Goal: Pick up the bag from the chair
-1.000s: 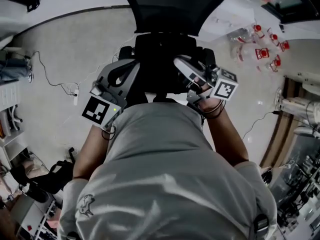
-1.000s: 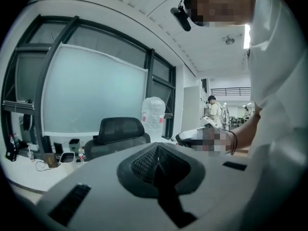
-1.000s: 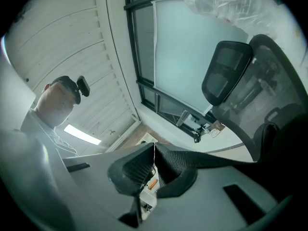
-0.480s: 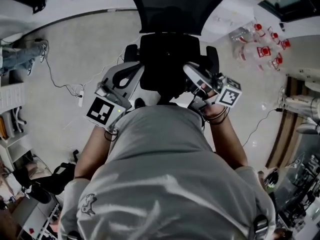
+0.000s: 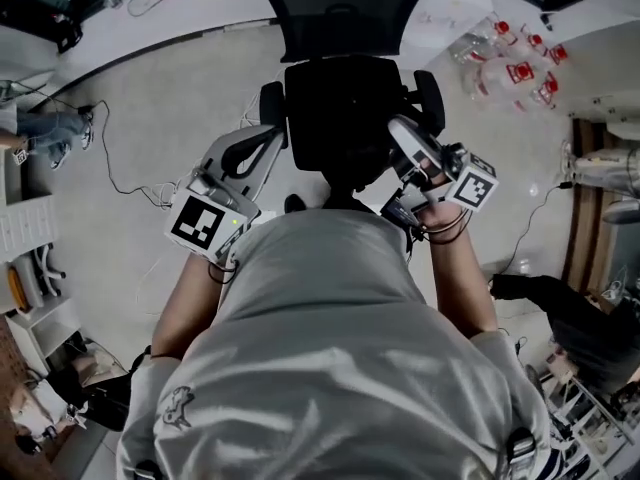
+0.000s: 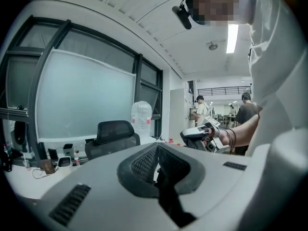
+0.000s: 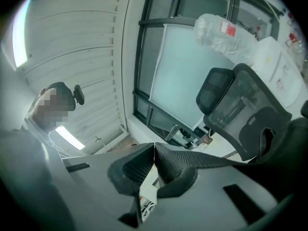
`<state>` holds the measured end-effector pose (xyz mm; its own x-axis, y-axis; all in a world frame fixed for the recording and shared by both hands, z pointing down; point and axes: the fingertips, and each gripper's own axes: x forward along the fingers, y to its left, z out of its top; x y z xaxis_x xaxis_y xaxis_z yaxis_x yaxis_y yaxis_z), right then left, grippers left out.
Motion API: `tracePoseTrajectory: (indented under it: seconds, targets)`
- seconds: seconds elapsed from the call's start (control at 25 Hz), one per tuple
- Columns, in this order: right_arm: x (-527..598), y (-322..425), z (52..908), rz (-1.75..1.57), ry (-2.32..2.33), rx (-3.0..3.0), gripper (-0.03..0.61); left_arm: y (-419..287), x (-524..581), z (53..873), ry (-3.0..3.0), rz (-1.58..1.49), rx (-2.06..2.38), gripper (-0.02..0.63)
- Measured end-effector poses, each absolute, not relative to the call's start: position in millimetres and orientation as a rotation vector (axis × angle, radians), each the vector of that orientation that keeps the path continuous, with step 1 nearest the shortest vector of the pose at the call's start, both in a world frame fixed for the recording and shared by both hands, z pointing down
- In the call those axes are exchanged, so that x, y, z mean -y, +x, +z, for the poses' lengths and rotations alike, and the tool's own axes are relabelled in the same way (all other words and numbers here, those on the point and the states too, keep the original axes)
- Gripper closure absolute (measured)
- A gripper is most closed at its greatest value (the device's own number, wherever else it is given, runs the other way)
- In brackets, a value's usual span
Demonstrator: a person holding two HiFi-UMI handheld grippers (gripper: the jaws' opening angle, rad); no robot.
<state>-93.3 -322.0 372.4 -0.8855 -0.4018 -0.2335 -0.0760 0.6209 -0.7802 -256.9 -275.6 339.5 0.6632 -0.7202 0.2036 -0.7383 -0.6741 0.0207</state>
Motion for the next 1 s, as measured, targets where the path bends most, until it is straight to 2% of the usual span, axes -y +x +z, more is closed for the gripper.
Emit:
tracePoseTrajectory:
  seconds: [0.6,1.0]
  targets:
    - [237.1,-88.2,353.7,-1.090,-0.527,-2.388,0.545,-269.5,203.4,335.3,2.847,0.187,1.094,0.601]
    - [187.3,-50.9,349.6,-1.151,-0.476,-2.360,0.545,-223.0,174.9,331.6,2.813,0.191,1.137,0.601]
